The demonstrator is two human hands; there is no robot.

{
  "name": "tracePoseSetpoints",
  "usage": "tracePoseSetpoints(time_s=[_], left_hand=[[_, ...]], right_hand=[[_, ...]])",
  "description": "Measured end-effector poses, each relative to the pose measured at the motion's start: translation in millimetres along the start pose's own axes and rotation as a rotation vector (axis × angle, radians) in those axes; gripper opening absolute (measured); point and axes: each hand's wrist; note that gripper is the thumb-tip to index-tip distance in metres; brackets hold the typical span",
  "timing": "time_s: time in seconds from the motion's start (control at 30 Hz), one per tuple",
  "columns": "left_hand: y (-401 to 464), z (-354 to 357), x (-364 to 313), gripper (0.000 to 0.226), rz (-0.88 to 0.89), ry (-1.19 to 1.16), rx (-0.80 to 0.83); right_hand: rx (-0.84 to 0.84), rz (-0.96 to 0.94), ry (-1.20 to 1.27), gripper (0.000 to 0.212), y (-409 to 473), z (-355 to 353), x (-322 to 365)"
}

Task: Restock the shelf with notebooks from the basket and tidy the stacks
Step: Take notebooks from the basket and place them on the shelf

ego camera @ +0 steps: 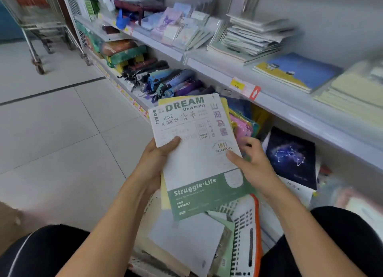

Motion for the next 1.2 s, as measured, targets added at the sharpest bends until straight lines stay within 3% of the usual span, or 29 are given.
tracePoseSetpoints(time_s=[0.1,0.17,0.27,0.33,0.43,0.53,0.63,0.73,0.9,1.0,1.07,1.13,1.2], left_hand=[[20,34,-40,0.026,0.088,0.020,0.025],[34,62,-68,0.025,0.181,0.100,-0.005],[46,102,-106,0.035,0.250,0.266,0.026],[46,125,-120,0.035,0.163,0.342,0.206],[40,147,-119,0.005,0.074,0.474,0.353],[61,169,-110,0.014,0.048,0.449,0.319],[101,196,-105,0.023,0.003,0.380,0.186],[134,216,-103,0.018,-0.060,0.373,0.105],[173,229,-102,0.004,-0.116,0.329,0.117],[186,233,-94,0.006,-0.125,0.316,0.154],[195,235,-85,0.004,-0.079,0.437,0.161],[207,239,-78,0.007,-0.017,0.606,0.151],[218,244,-78,0.021,0.035,0.800,0.111]], right_hand=[[0.198,0.127,0.332,0.024,-6,-21,41],[0.261,0.055,0.290,0.027,-7,-33,67],[0.066,-0.072,0.321,0.024,-4,-48,97],[-0.061,-0.048,0.440,0.021,-3,-59,111],[-0.166,0.025,0.578,0.018,1,-81,128],[-0.210,0.058,0.587,0.019,10,-101,141],[-0.257,0.130,0.643,0.018,30,-111,153],[-0.273,0.210,0.625,0.013,55,-121,162],[-0.292,0.224,0.618,0.018,90,-127,168],[-0.434,0.211,0.302,0.021,116,-125,145],[-0.478,0.198,0.032,0.016,125,-122,133],[-0.452,0.220,-0.232,0.029,128,-122,127],[-0.455,0.185,-0.471,0.022,127,-124,127]])
Point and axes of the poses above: each hand's wrist, its own y-axis towards the middle knuckle, its own z-axis out of the palm, x = y × z, and after that the axes turned 3 degrees about -y, right-handed
